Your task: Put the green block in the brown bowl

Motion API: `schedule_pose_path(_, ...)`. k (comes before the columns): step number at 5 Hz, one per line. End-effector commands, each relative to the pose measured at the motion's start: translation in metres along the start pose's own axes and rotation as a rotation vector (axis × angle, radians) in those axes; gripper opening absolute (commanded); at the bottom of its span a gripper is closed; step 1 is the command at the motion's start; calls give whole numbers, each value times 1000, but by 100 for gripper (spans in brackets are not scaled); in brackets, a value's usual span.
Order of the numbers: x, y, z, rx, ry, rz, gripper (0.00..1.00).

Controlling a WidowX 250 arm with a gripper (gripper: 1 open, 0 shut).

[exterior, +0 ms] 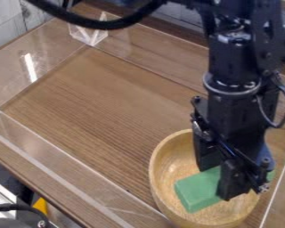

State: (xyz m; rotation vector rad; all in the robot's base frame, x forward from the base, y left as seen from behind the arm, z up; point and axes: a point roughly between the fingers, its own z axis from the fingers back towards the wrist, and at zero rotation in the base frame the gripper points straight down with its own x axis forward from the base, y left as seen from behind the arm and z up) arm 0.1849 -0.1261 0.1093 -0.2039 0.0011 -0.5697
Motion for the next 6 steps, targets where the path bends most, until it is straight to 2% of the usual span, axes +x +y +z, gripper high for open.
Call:
schedule_pose_path(1, 5, 4, 3, 7, -22, 21, 0)
schedule_pose_path(6, 13, 11, -6, 17, -18, 68, 0)
